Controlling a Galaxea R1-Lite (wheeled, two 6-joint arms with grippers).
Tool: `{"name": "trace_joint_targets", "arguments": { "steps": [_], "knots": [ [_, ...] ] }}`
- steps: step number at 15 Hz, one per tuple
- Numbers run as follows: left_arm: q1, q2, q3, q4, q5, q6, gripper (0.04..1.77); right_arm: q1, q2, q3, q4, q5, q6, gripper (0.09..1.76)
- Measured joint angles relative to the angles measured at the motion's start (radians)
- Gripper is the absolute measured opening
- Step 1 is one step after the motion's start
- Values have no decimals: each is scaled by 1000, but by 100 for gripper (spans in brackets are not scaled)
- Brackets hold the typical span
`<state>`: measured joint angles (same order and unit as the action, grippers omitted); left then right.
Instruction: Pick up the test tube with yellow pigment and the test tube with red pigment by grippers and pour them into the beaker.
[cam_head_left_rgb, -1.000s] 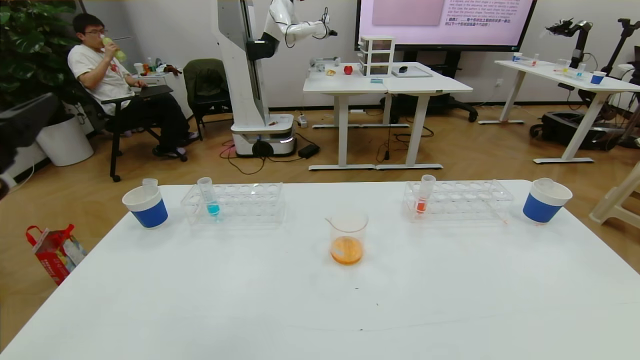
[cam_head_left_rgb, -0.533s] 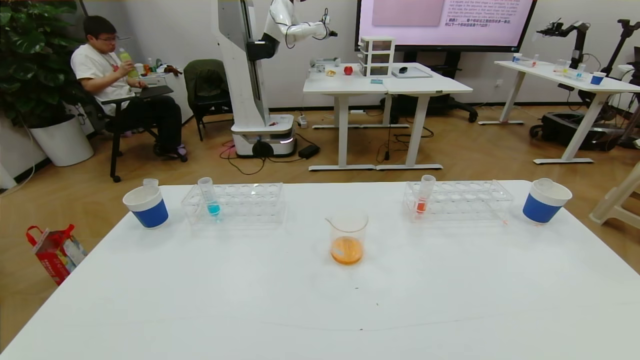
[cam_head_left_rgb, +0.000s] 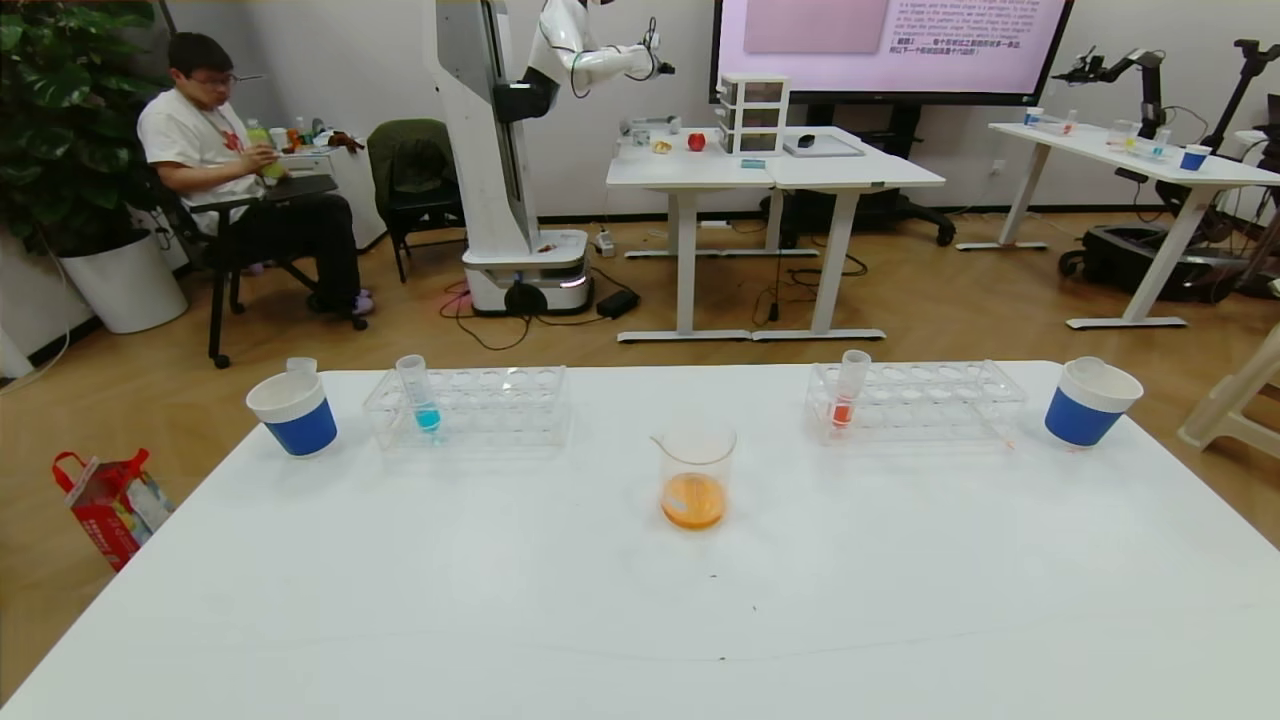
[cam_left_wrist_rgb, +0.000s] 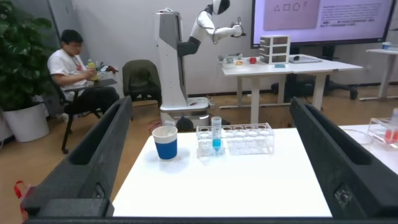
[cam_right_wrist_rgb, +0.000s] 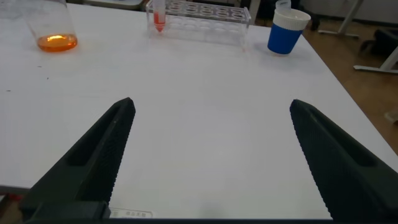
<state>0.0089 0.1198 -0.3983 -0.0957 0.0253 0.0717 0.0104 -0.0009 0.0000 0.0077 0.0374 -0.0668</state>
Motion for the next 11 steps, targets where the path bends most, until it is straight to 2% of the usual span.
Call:
{"name": "trace_joint_targets", "arguments": {
  "steps": [2,6,7,8,11],
  "knots": [
    [-7,-69,105,6,-16,3,175,0,0,0,0,0,0,174],
    [-10,-115,338,24,-27,0,175,0,0,0,0,0,0,174],
    [-10,-118,367,94,-36,3,175,0,0,0,0,0,0,174],
    [-11,-120,381,114,-42,6,175,0,0,0,0,0,0,174],
    [-11,-122,396,102,-46,4,175,0,0,0,0,0,0,174]
  ]
}}
